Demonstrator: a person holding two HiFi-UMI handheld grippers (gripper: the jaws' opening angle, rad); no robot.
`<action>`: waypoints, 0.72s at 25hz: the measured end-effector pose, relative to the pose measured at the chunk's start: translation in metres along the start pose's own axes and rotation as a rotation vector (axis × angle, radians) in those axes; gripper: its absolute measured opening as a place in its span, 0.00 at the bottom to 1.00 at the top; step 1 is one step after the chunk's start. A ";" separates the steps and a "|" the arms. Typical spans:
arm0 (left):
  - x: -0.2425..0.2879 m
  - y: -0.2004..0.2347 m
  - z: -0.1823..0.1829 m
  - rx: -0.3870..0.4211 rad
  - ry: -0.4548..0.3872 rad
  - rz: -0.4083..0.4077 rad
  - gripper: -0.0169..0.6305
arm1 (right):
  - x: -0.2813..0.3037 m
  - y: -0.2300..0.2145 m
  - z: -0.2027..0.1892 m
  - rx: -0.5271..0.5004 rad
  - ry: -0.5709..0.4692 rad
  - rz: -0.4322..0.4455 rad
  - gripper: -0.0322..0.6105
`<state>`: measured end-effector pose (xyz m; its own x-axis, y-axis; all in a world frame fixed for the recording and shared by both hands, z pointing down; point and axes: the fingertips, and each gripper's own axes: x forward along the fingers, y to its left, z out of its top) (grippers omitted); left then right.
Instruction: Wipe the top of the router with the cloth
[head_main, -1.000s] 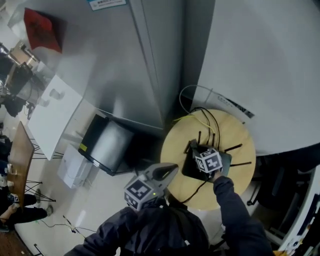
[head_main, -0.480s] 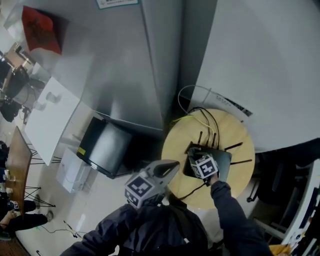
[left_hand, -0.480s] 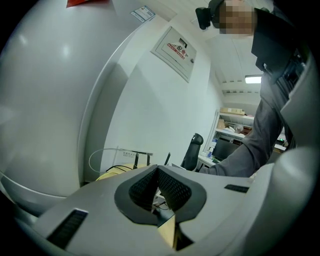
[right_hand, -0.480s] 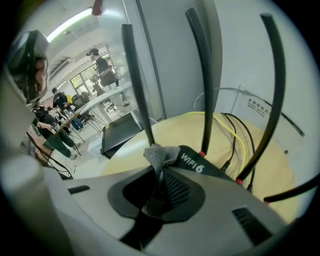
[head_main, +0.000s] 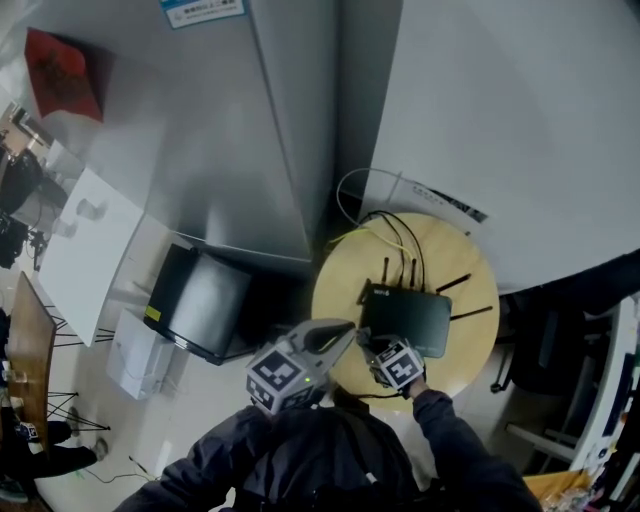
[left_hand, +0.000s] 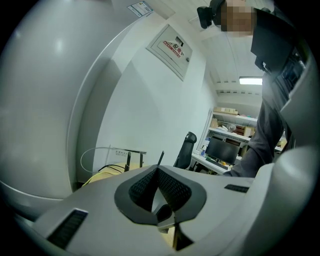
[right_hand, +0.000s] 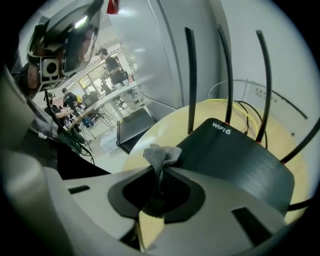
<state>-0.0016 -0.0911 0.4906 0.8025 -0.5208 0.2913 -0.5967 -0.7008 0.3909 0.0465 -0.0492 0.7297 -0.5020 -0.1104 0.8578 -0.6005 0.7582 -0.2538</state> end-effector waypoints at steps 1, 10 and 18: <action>0.001 -0.001 0.000 0.000 0.000 -0.001 0.01 | 0.000 0.001 0.000 -0.004 0.003 0.009 0.16; -0.005 0.005 0.006 -0.001 -0.013 0.042 0.01 | -0.021 -0.087 0.033 0.048 -0.099 -0.088 0.16; -0.006 0.009 0.010 -0.008 -0.020 0.068 0.01 | -0.014 -0.139 0.051 -0.022 -0.070 -0.182 0.16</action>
<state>-0.0122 -0.0989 0.4838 0.7601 -0.5765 0.2998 -0.6495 -0.6599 0.3778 0.1052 -0.1863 0.7305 -0.4293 -0.2907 0.8551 -0.6719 0.7355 -0.0872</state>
